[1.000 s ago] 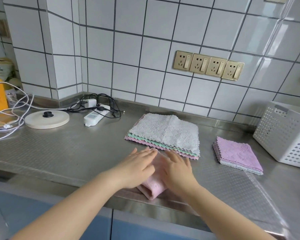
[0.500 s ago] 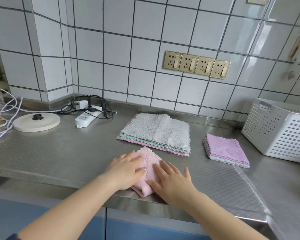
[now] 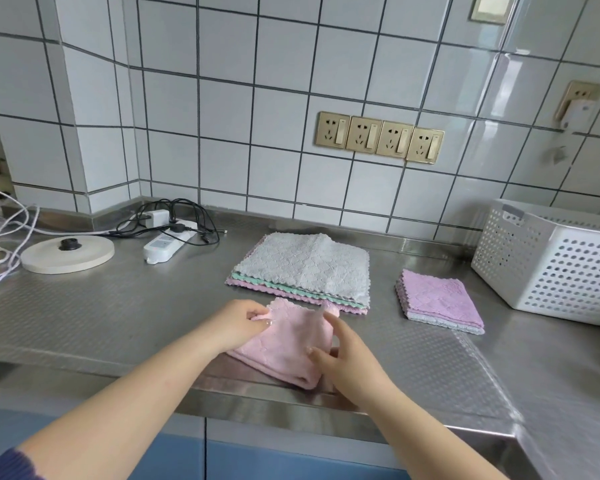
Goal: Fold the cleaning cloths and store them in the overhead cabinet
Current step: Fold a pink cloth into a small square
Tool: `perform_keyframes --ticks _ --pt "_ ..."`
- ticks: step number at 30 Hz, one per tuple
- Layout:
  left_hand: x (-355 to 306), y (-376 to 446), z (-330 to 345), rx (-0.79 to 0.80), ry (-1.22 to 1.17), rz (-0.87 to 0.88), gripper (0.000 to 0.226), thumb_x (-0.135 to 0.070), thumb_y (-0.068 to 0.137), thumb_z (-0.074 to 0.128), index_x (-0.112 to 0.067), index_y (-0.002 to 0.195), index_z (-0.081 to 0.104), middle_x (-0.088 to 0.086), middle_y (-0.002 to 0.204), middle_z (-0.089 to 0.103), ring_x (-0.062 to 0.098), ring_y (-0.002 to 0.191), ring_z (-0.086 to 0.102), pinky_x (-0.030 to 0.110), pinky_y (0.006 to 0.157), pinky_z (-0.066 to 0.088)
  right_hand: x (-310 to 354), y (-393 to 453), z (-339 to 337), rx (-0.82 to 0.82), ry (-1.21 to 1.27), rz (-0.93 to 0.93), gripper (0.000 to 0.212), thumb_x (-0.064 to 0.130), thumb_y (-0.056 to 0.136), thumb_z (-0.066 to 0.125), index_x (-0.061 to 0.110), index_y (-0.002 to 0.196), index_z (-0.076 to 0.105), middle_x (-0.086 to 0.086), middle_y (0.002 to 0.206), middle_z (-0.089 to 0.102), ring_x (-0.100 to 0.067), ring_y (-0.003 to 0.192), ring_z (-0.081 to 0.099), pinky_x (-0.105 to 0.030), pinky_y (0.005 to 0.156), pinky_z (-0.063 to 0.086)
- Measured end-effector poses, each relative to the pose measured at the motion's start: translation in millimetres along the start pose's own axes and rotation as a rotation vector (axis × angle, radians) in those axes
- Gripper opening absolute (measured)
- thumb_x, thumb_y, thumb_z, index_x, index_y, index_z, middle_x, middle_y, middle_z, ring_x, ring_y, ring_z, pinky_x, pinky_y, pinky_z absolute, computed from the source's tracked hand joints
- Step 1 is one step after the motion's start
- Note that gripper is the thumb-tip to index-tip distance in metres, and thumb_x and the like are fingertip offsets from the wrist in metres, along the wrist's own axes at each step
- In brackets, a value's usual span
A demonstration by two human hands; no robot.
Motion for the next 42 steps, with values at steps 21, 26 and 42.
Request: perform_keyframes --ticks 21,26,42 --pt "-109 59 118 0.127 -0.555 0.206 0.073 -0.013 0.087 0.064 -0.042 0.142 0.026 -0.004 0.115 0.067 0.002 0.097 0.066 0.014 0.084 0.047 -109 40 -141 -0.253 0.767 0.124 0.047 -0.007 0.089 0.042 0.026 0.116 0.063 0.004 0.092 0.066 -0.008 0.070 0.057 -0.021 0.070 0.047" --pt "-155 101 156 0.173 -0.350 0.332 0.048 -0.010 0.091 0.058 -0.026 0.135 0.048 -0.006 0.125 0.052 0.000 0.102 0.049 -0.007 0.075 0.033 -149 67 -190 -0.399 0.498 0.187 0.052 -0.005 0.084 0.043 0.027 0.119 0.063 0.001 0.092 0.060 -0.011 0.064 0.048 -0.015 0.055 0.041" --pt "-177 178 202 0.227 -0.070 0.272 0.037 -0.018 0.089 0.058 -0.025 0.126 0.059 -0.011 0.097 0.059 0.004 0.088 0.050 0.014 0.069 0.036 -201 124 -231 -0.335 0.232 0.267 0.043 0.001 0.085 0.044 0.022 0.115 0.068 0.004 0.063 0.057 -0.004 0.039 0.041 -0.011 0.046 0.039"
Point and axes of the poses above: each hand's wrist, its own y-axis towards the middle knuckle, its own z-axis out of the palm, x = y × z, the point moved 1 cm from there along y, towards the middle knuckle
